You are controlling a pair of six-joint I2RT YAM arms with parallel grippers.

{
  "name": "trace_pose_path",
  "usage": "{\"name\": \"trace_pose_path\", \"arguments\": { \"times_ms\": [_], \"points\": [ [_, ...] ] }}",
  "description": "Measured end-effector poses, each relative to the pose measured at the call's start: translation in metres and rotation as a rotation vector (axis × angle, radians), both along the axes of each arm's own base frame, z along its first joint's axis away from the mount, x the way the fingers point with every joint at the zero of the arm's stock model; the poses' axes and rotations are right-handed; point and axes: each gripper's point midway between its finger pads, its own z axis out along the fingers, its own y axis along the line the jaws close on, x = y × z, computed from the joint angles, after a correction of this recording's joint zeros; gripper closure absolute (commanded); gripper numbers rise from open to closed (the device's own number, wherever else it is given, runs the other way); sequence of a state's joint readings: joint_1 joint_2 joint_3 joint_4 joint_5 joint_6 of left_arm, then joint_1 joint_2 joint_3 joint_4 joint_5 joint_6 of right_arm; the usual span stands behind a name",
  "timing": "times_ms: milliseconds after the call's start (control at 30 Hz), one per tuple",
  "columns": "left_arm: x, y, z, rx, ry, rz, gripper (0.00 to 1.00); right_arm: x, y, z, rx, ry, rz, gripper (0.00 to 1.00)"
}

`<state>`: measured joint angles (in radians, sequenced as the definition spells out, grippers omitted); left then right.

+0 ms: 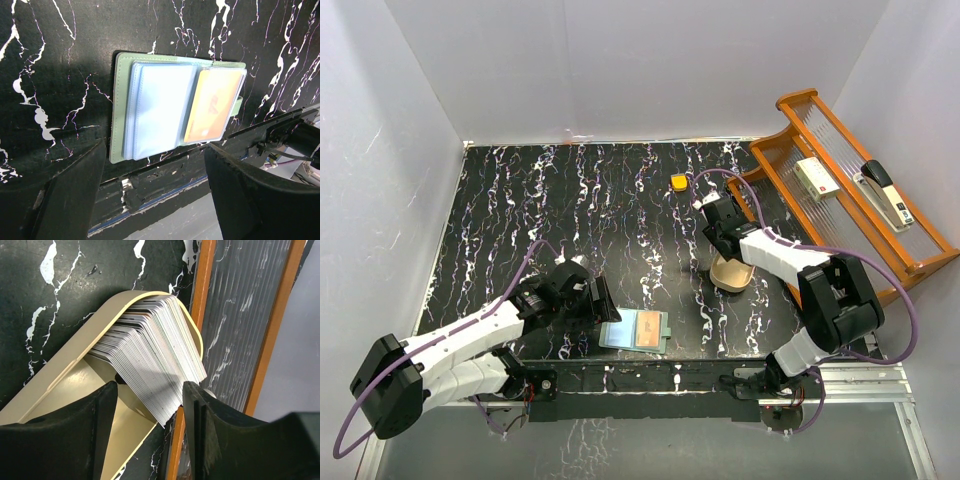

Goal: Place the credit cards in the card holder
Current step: Pick up the credit card from the storage box.

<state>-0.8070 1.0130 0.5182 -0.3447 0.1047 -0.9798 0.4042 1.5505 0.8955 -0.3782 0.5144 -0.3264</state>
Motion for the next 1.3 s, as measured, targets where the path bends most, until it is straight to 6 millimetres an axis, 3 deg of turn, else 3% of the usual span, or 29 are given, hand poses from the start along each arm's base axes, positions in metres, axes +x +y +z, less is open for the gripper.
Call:
{"name": "trace_pose_path", "arguments": {
  "times_ms": [1300],
  "points": [
    [-0.001,0.001,-0.001,-0.007,0.009,0.016,0.22,0.006,0.009,0.006,0.018,-0.001,0.034,0.88]
  ]
}}
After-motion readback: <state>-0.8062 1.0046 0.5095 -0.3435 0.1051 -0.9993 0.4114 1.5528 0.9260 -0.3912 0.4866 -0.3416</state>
